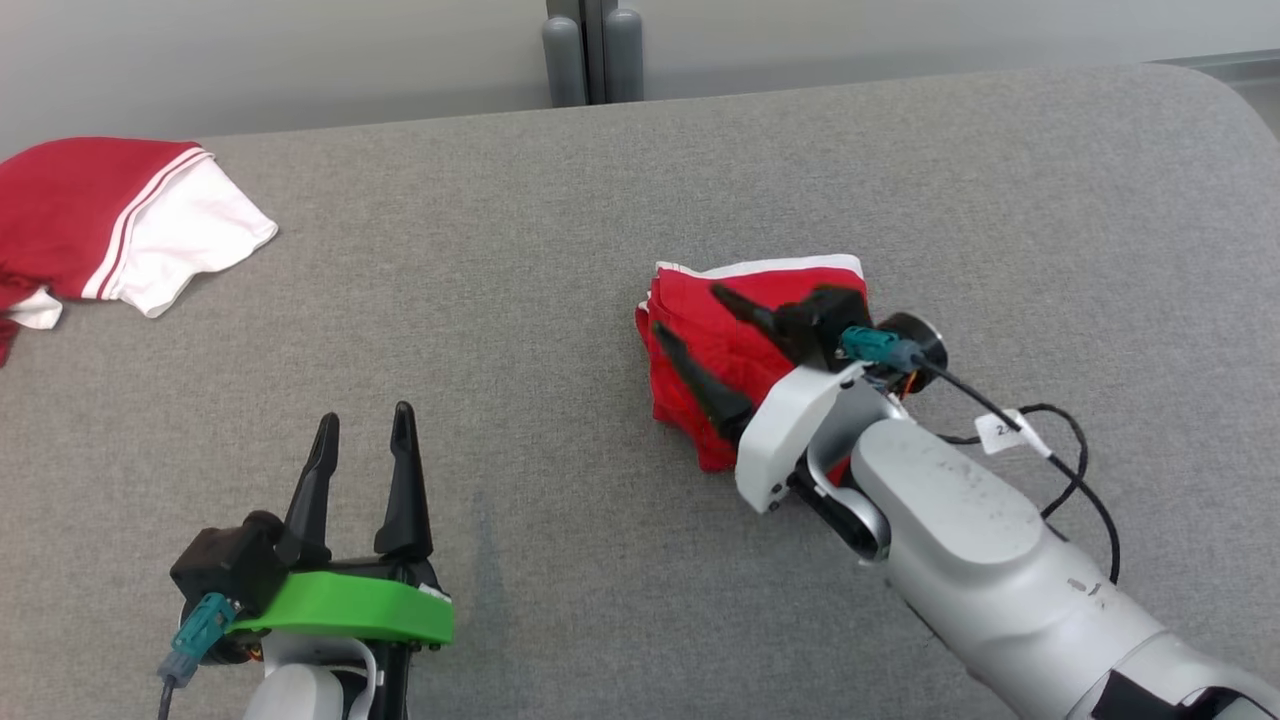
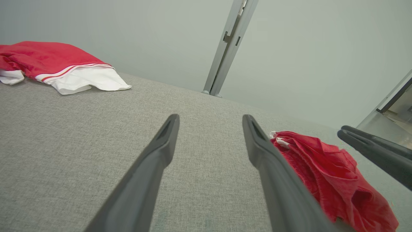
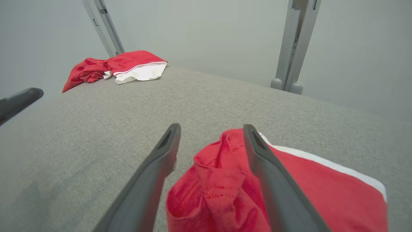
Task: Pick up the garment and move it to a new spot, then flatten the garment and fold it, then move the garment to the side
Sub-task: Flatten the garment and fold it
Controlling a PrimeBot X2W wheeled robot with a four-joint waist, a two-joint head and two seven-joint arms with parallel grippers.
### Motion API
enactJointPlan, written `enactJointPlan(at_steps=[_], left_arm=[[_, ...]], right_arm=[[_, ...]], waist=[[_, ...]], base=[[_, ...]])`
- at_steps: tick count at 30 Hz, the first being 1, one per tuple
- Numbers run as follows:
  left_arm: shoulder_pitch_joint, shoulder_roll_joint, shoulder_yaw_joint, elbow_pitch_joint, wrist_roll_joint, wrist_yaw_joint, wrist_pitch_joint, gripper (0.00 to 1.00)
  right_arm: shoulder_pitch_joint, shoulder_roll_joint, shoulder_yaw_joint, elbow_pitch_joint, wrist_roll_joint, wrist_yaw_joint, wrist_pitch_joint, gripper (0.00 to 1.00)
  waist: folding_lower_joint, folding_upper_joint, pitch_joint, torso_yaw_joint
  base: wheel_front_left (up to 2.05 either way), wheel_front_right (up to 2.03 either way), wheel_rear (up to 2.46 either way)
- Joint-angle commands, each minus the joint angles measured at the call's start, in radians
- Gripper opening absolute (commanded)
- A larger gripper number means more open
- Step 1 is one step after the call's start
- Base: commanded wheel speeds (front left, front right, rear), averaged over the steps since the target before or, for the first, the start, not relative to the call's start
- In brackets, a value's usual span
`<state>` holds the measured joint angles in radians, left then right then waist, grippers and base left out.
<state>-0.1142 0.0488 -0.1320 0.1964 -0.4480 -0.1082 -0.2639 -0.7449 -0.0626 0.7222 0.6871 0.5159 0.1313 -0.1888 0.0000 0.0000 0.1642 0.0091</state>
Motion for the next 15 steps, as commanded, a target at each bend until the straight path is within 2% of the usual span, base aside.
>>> enactJointPlan(at_steps=[1,10,12,14,15], left_arm=[[-0.003,0.003,0.0,-0.001,-0.006,0.002,-0.001,1.0],[-0.007,0.003,-0.003,-0.007,-0.009,0.003,-0.001,1.0],[-0.009,0.003,-0.003,-0.006,-0.009,0.003,-0.001,1.0],[-0.01,0.003,-0.002,-0.007,-0.008,0.003,-0.001,1.0],[-0.011,0.003,0.0,-0.006,-0.007,0.003,-0.001,1.0]], right_arm=[[-0.011,-0.015,-0.022,-0.006,-0.012,-0.001,-0.012,1.0],[-0.019,-0.087,-0.159,0.048,-0.134,-0.001,-0.023,1.0],[-0.01,-0.092,-0.18,0.07,-0.159,-0.001,-0.021,0.49],[-0.001,-0.094,-0.192,0.093,-0.175,-0.001,-0.022,0.33],[0.001,-0.093,-0.194,0.102,-0.181,-0.001,-0.023,0.2]], waist=[[0.0,0.0,0.0,0.0],[0.0,0.0,0.008,0.015],[0.0,0.0,0.011,0.02],[0.0,0.0,0.014,0.023],[0.0,0.0,0.015,0.024]], base=[[0.0,0.0,0.0],[0.0,0.0,0.0],[0.0,0.0,0.0],[0.0,0.0,0.0],[0.0,0.0,0.0]])
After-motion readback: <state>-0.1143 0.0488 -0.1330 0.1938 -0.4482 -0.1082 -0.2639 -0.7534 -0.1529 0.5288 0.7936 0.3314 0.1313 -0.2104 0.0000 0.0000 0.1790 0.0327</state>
